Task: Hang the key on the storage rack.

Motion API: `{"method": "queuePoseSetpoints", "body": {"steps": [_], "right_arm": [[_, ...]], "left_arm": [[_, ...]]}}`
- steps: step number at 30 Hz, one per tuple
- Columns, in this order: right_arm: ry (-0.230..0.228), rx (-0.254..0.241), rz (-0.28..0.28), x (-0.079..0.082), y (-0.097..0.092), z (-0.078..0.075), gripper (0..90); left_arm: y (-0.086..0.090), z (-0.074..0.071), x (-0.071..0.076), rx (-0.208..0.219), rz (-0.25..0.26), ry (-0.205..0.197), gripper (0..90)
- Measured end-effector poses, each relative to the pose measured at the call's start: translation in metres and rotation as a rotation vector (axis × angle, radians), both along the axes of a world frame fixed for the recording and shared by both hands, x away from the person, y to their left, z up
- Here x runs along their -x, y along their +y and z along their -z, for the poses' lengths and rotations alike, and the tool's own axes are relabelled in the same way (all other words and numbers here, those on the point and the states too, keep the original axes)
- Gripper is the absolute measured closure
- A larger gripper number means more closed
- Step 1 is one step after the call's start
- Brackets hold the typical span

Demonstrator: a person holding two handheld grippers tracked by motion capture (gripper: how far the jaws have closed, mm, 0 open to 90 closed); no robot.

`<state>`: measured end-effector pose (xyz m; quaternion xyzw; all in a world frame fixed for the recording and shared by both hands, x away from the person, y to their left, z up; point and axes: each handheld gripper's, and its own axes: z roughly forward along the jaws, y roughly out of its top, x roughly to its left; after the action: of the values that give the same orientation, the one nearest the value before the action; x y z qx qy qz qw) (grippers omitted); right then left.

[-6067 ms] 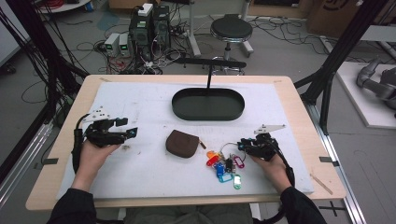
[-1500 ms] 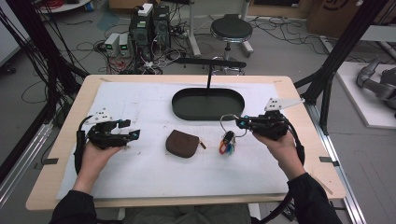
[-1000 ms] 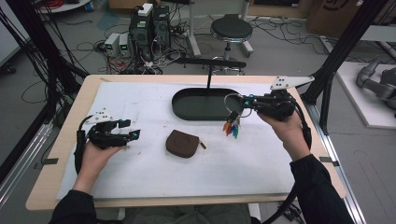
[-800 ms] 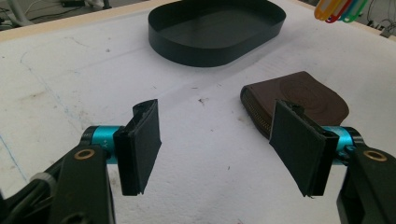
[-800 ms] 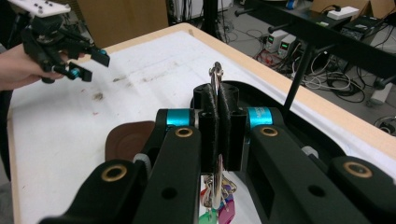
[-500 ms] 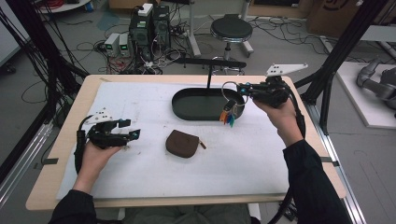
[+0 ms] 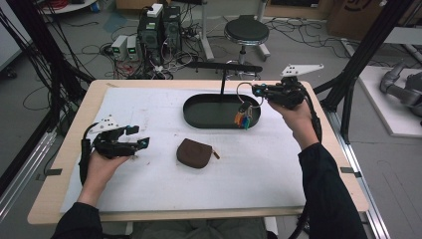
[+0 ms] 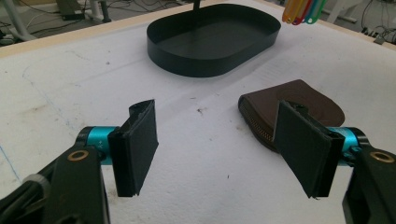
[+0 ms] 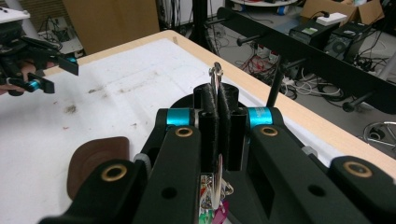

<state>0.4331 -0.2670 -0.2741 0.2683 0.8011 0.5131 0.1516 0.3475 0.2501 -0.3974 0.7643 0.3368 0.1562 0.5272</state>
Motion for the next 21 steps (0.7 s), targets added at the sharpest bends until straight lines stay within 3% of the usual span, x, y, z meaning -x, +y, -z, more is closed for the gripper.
{"method": "queuePoseSetpoints", "body": {"steps": [21], "right_arm": [[0.006,-0.004,0.025,-0.032,-0.005,0.017,88.0]], "left_arm": [[0.0,0.001,0.003,0.003,-0.003,-0.013,30.5]]}}
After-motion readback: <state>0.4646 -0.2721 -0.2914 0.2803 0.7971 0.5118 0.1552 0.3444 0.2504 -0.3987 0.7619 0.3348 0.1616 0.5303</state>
